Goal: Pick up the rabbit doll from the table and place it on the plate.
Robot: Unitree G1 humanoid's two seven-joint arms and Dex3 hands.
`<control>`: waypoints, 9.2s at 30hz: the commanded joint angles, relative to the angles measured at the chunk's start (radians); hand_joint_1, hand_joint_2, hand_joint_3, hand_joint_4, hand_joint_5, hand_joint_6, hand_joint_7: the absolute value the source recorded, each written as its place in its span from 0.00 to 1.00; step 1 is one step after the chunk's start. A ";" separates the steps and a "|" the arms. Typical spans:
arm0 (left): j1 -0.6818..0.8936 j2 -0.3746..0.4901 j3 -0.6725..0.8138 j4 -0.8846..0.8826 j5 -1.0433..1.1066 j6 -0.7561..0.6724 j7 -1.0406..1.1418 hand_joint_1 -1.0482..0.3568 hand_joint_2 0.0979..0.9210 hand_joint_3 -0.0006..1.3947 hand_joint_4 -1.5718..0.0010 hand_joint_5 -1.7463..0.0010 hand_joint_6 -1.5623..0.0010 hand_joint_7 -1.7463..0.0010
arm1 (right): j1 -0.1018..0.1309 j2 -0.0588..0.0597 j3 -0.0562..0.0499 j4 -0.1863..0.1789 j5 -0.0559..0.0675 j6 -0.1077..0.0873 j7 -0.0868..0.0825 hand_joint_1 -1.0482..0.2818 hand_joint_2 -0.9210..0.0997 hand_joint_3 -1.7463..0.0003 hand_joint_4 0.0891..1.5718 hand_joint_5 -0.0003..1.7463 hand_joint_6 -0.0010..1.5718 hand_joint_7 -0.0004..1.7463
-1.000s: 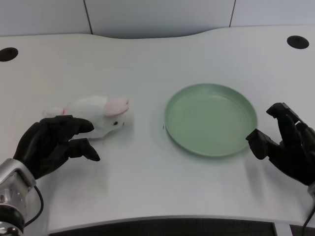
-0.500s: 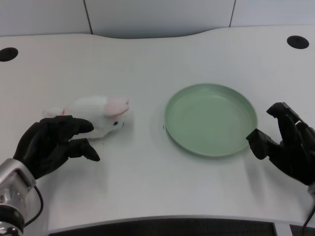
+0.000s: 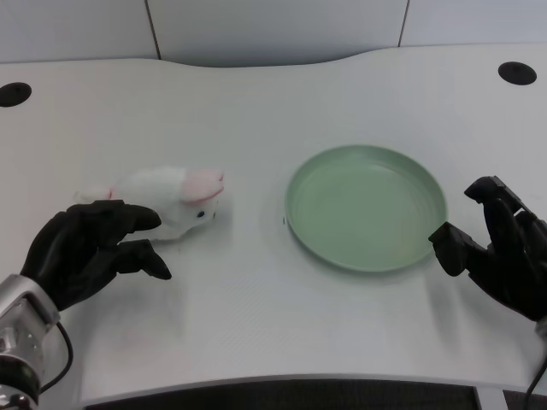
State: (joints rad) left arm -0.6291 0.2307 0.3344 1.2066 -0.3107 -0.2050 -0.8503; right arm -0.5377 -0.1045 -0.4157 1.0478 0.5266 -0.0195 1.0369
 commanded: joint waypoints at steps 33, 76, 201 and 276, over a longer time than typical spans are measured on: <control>-0.225 0.185 -0.406 0.056 0.648 -0.687 0.706 0.00 1.00 0.16 1.00 0.74 0.81 0.97 | -0.001 -0.010 0.003 -0.005 -0.003 0.005 0.006 0.34 0.00 0.79 0.52 1.00 0.40 1.00; -0.331 0.025 -0.578 0.182 0.858 -0.199 0.868 0.00 1.00 0.14 1.00 0.67 0.92 0.95 | 0.009 -0.006 0.002 -0.031 0.000 0.008 0.003 0.34 0.00 0.80 0.52 1.00 0.41 1.00; -0.529 -0.029 -0.679 0.178 0.975 -0.193 0.987 0.27 0.54 0.40 0.51 0.31 0.42 0.40 | 0.026 0.004 -0.003 -0.069 0.008 0.020 0.001 0.33 0.00 0.82 0.53 1.00 0.41 1.00; -0.583 -0.242 -0.953 0.185 1.135 -0.244 1.031 0.06 0.95 0.00 1.00 0.47 1.00 0.55 | 0.026 0.059 -0.005 -0.102 0.054 0.046 0.115 0.32 0.00 0.81 0.54 1.00 0.43 1.00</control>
State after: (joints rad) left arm -1.1867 -0.0420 -0.6192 1.3932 0.8183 -0.4369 0.1573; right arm -0.5142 -0.0358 -0.4168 0.9596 0.5713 0.0277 1.1611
